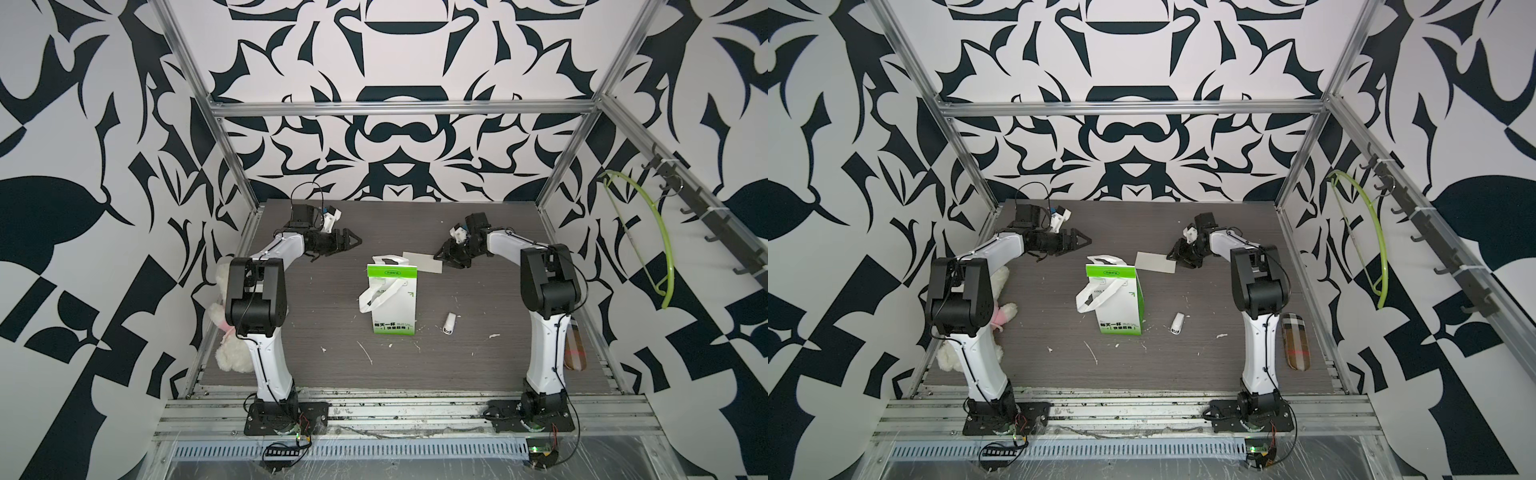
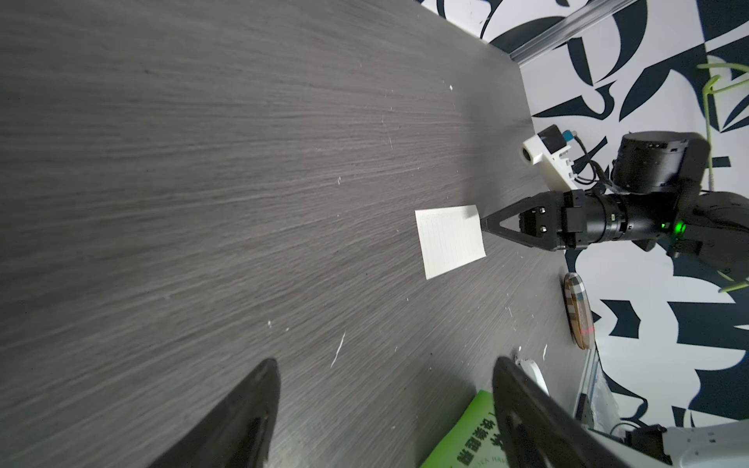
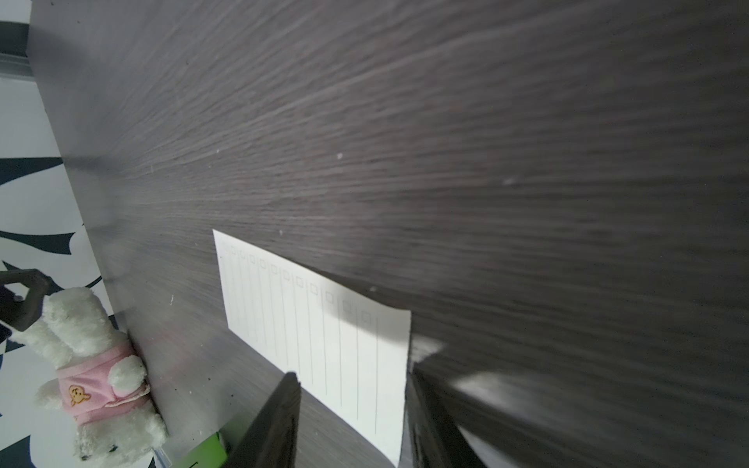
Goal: Staple the receipts to the bags
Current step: Move the receipt to the center of the board.
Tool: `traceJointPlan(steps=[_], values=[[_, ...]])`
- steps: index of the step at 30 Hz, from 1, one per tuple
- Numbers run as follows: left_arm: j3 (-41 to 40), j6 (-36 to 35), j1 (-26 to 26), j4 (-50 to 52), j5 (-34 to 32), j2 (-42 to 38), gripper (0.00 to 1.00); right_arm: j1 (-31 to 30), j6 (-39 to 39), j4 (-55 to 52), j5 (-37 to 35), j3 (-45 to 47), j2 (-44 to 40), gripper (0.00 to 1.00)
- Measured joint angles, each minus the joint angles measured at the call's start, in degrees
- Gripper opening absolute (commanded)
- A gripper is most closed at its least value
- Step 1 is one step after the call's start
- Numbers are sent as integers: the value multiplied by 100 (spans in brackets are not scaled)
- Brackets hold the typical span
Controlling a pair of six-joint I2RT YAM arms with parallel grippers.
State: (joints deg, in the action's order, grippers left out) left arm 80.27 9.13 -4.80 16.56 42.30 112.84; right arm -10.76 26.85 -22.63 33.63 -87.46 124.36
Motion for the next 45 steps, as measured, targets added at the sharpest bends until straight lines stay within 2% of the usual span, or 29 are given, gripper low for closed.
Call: traceJointPlan(steps=[7,14,24,31,38,45], values=[[-2,-129,-68,109,280,116,84,-212,-7,214,389,-157,210,44],[61,2,-160,-85,358,682,84,-234,-59,275,557,-365,380,45],[269,186,-177,-516,520,879,84,-247,-708,-293,671,-1366,953,45],[568,267,-269,-575,555,1154,83,-258,-1025,-457,826,-1735,1189,45],[577,372,-455,-542,557,1185,81,-313,-1217,-498,876,-1786,1224,43],[518,765,-625,-634,487,1202,79,-361,-1200,-511,831,-1786,1224,38]])
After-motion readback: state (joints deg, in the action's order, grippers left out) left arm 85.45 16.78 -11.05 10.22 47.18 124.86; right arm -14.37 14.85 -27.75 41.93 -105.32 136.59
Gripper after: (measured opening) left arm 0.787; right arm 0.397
